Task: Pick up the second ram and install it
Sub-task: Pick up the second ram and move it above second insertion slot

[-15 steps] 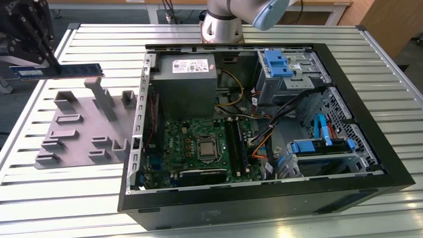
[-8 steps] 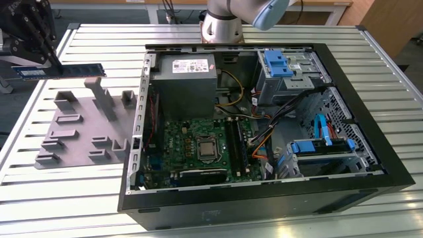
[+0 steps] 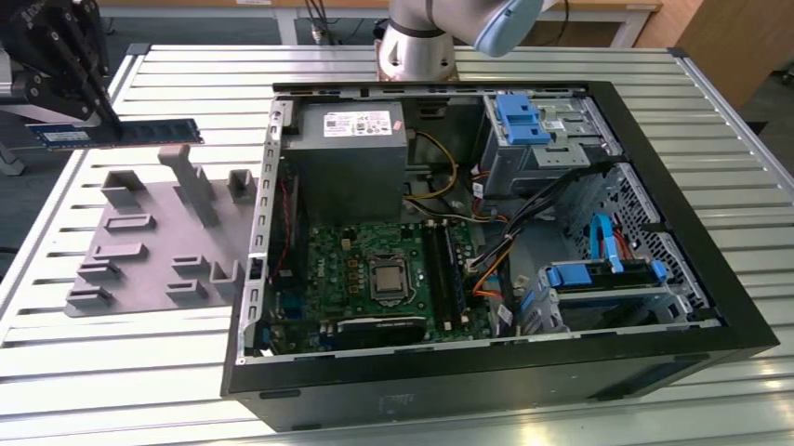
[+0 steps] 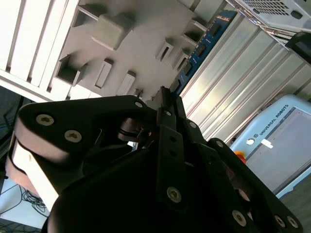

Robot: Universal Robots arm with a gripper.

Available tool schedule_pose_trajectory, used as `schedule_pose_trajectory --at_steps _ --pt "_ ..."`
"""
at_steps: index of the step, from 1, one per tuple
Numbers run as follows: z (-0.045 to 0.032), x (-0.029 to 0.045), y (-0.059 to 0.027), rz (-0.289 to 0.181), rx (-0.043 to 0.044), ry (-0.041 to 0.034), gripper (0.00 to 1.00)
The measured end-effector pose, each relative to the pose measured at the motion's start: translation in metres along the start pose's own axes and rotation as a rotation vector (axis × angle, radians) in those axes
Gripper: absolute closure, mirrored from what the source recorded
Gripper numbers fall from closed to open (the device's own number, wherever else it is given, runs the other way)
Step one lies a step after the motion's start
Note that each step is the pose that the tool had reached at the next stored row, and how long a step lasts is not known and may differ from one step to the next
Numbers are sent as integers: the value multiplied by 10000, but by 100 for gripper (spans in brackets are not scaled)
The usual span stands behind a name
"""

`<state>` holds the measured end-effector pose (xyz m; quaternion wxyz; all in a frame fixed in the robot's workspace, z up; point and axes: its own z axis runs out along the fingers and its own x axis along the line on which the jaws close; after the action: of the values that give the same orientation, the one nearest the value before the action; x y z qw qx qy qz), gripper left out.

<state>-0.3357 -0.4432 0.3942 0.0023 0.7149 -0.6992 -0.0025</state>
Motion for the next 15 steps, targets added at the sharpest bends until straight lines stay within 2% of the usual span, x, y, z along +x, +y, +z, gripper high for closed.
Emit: schedule_pose_trajectory --at_steps 15 --pt "-1 2 -70 -1 0 0 86"
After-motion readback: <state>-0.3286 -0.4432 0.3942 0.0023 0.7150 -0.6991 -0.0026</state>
